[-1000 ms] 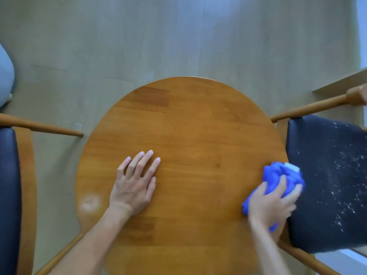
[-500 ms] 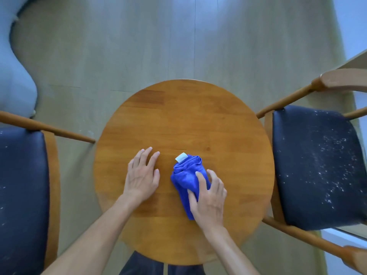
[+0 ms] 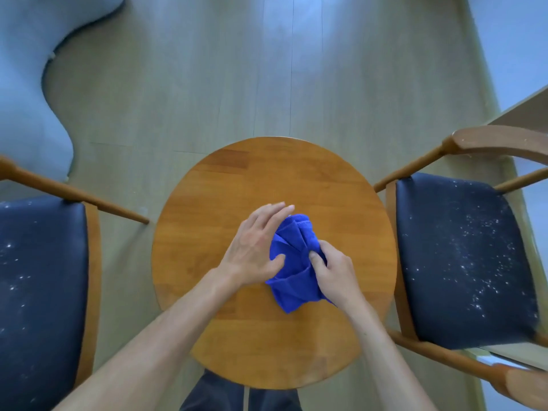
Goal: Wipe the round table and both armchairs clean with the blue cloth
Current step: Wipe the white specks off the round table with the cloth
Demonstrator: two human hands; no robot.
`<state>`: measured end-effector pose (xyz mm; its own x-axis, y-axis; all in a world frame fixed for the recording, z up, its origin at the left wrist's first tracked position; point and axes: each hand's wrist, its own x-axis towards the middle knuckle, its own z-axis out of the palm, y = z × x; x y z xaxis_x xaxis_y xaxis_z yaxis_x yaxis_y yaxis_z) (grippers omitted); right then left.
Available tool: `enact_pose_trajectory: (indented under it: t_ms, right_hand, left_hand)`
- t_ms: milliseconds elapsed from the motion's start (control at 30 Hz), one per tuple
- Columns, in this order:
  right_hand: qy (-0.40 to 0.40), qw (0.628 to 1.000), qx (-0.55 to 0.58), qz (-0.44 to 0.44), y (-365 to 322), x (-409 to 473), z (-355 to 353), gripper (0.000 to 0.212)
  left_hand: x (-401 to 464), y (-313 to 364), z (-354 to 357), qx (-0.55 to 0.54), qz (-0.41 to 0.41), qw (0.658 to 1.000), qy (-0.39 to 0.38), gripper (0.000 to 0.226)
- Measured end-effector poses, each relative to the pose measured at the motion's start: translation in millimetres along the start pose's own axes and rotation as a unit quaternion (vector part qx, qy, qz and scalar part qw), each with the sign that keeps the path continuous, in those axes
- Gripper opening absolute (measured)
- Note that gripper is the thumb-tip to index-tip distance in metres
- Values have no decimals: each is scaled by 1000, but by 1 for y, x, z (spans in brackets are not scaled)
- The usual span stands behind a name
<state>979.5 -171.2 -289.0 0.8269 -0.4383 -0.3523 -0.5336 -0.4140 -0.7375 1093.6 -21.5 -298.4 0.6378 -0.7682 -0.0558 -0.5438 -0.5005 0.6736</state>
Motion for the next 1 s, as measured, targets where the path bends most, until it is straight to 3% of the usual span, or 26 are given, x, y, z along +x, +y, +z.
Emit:
enact_pose_trajectory:
  t_ms: [100,167,367,633,800,933,1000]
  right_hand:
    - [-44,998,7,-50,-25,9,-15,32]
    - [-40,996,14,-72,-34,13,-20,28]
    - [-34,996,27,-80,-37,15,-28,13]
    - [-157,982,80,-75,-43,16,-39,20]
    - [-190,974,114,-40,-48,19,-44,28]
    - [-201,970,135,-35,-49,19,-49,17]
    - [-206,975,66,-42,-44,18,-50,17]
  left_hand:
    - [23,16,-20,1,48,999,8,64]
    - [34,20,-33,-6,54,999,-2,49]
    - [44,29,-56,-195,-108,971,-88,40]
    - [47,36,-66,-174,-136,958,-184,16]
    - [53,42,-73,-101,-111,962,-230,19]
    - [57,49,-79,-85,-100,970,-206,19]
    - [58,53,-83,-98,-95,973,-187,24]
